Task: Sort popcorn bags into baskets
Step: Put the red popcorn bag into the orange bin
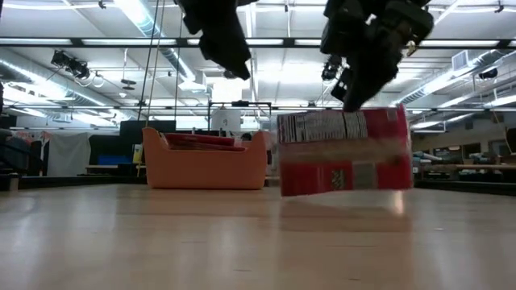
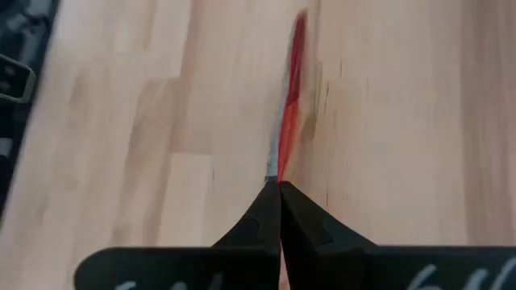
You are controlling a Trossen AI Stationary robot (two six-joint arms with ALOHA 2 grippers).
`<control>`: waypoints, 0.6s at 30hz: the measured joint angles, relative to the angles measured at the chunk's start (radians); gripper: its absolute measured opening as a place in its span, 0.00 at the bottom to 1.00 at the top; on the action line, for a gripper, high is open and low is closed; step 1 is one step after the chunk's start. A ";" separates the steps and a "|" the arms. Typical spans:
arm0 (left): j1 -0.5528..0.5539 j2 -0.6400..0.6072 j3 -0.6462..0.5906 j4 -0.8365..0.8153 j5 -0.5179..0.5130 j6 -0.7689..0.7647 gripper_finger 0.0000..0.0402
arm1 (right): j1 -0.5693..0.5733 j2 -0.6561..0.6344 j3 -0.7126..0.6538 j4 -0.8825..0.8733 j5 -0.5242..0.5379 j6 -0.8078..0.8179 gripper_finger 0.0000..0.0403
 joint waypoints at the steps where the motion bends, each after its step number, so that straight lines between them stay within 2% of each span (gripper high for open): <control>1: 0.000 0.000 0.000 0.013 0.000 0.000 0.67 | -0.003 0.001 0.016 -0.009 -0.007 0.003 0.00; 7: 0.002 0.016 0.000 0.061 0.000 0.000 0.67 | -0.011 0.016 0.102 -0.013 -0.009 0.007 0.00; 13: 0.002 0.090 0.000 0.128 0.016 -0.002 0.67 | -0.012 0.016 0.123 -0.034 -0.003 0.008 0.00; 18: -0.001 0.132 -0.001 0.114 0.020 -0.042 0.67 | 0.029 0.016 0.123 -0.142 0.038 -0.017 0.07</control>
